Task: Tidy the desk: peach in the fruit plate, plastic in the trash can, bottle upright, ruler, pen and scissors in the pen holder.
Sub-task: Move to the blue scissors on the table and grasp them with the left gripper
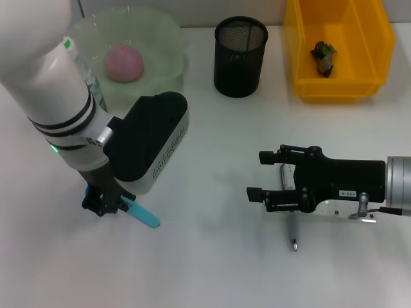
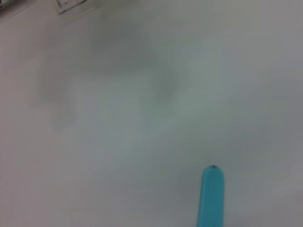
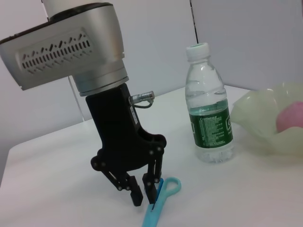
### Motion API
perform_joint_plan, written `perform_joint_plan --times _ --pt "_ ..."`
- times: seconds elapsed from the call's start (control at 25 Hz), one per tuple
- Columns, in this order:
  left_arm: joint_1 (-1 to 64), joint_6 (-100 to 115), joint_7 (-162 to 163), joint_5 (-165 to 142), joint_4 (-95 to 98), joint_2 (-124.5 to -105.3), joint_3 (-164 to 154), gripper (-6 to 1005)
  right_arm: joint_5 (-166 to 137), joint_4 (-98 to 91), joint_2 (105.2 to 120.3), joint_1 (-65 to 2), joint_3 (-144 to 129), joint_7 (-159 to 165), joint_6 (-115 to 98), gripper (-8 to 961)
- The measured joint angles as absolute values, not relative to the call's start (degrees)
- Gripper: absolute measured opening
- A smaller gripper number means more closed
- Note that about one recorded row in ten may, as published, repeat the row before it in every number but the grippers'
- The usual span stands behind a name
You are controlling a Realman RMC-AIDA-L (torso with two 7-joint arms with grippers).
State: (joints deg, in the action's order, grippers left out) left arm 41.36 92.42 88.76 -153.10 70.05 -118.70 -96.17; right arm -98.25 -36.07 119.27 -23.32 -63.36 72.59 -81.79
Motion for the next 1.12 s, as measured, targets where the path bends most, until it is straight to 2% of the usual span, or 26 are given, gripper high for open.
perform_joint_plan --times 0.12,0.36,0.6,1.12 --pt "41.2 92.3 88.7 -153.6 70.2 -118.77 -97.6 142 -98.2 -36.0 119.26 -23.0 -62.9 72.6 -81.8 829" --pt "40.5 90.6 88.4 -155.2 70.6 -118.85 -100.6 302 -98.2 -36.0 119.26 -22.7 -62.2 72.6 -81.8 829" --pt "40.4 89.7 88.4 -155.9 71.0 -118.84 -101.3 387 -98.2 -36.0 119.34 -22.2 -61.9 73.0 -81.8 829" --pt "41.2 89.4 88.7 -157.0 70.2 -118.94 -103.0 379 -98.2 -36.0 119.44 -22.2 -62.0 72.7 -83.1 828"
